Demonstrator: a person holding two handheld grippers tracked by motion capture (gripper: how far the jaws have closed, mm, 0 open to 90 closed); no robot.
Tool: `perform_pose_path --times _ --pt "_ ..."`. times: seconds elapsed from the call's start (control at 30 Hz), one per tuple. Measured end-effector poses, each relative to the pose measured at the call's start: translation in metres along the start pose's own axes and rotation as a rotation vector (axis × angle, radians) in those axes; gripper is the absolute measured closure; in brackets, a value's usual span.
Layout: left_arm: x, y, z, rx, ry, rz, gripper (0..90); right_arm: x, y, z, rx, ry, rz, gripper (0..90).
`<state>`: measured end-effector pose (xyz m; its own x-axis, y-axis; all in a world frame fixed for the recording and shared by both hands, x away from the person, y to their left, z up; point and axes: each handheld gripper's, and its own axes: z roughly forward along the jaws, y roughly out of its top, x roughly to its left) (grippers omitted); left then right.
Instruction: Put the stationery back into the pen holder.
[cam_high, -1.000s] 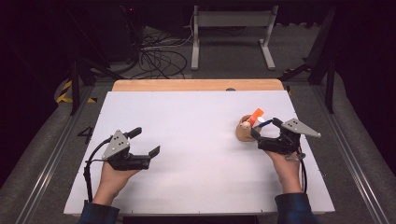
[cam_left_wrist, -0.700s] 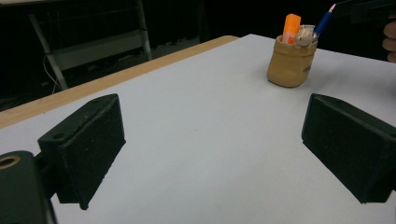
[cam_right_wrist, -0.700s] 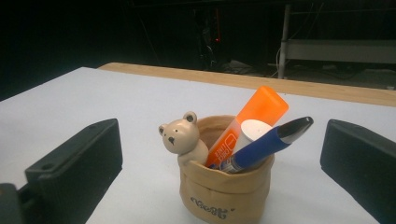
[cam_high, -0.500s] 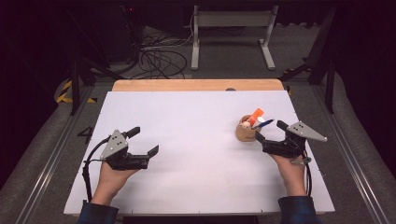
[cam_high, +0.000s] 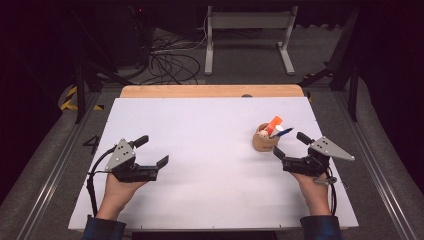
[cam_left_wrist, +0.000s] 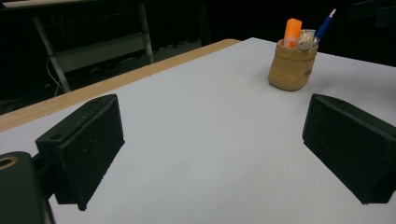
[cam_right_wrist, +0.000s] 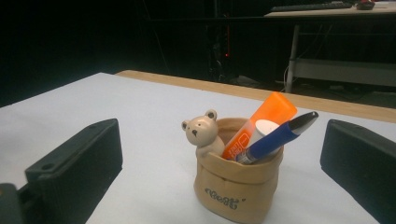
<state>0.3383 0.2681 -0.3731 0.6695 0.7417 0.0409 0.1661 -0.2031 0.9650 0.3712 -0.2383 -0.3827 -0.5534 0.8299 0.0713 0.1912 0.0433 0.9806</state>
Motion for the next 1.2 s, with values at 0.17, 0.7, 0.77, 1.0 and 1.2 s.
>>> perform_pose_path --times 0.17,0.7,0.77,1.0,1.2 --pt "0.001 -0.001 0.0 0.002 0.004 0.0 6.2 -0.002 -0.004 -0.004 0.012 -0.005 0.006 0.0" --pt "0.002 -0.005 -0.002 0.017 0.005 -0.007 6.3 -0.008 -0.019 -0.007 0.121 -0.009 0.02 0.0" --pt "0.002 -0.005 -0.002 0.021 0.003 -0.005 6.3 -0.008 -0.019 -0.007 0.129 -0.008 0.018 0.0" --pt "0.002 -0.008 -0.003 0.03 0.004 -0.011 6.4 -0.008 -0.024 -0.006 0.17 -0.012 0.012 0.0" --pt "0.002 -0.01 -0.005 0.033 0.007 -0.01 6.5 -0.009 -0.024 -0.009 0.169 -0.009 0.01 0.0"
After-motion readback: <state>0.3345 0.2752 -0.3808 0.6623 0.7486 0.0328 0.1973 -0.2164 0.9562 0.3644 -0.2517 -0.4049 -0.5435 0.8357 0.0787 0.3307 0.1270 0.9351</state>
